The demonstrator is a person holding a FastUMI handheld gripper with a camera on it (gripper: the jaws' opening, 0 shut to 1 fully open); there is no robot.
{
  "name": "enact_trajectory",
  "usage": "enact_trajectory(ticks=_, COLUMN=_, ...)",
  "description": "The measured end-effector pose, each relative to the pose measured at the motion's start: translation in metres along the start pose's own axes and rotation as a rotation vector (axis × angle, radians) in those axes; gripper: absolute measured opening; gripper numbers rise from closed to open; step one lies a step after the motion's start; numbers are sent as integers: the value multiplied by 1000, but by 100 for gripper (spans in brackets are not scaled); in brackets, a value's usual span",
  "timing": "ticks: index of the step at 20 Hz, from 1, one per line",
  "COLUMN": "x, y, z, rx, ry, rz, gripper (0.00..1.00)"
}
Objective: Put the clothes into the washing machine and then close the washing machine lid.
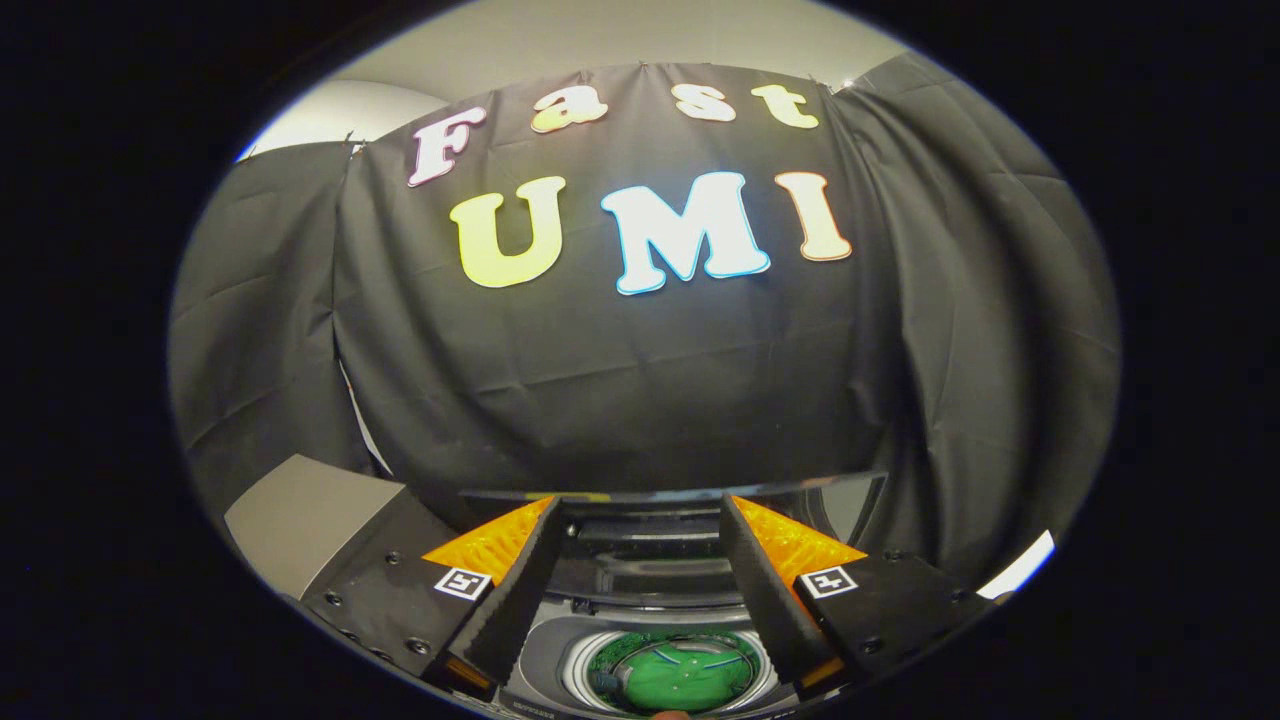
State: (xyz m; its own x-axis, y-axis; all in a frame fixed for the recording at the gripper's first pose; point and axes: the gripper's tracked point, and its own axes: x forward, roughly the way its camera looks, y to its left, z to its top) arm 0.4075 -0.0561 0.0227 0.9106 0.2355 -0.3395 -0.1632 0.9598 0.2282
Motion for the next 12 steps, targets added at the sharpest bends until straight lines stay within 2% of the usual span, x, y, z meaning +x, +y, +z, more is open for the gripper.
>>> enact_trajectory(ticks=6, x=54, y=-6, z=18, rx=-7, ry=38, rz=-46, gripper=96)
enact_trajectory(ticks=12, x=100, y=-17, z=-9, rx=-33, ry=161, rz=-93, gripper=96)
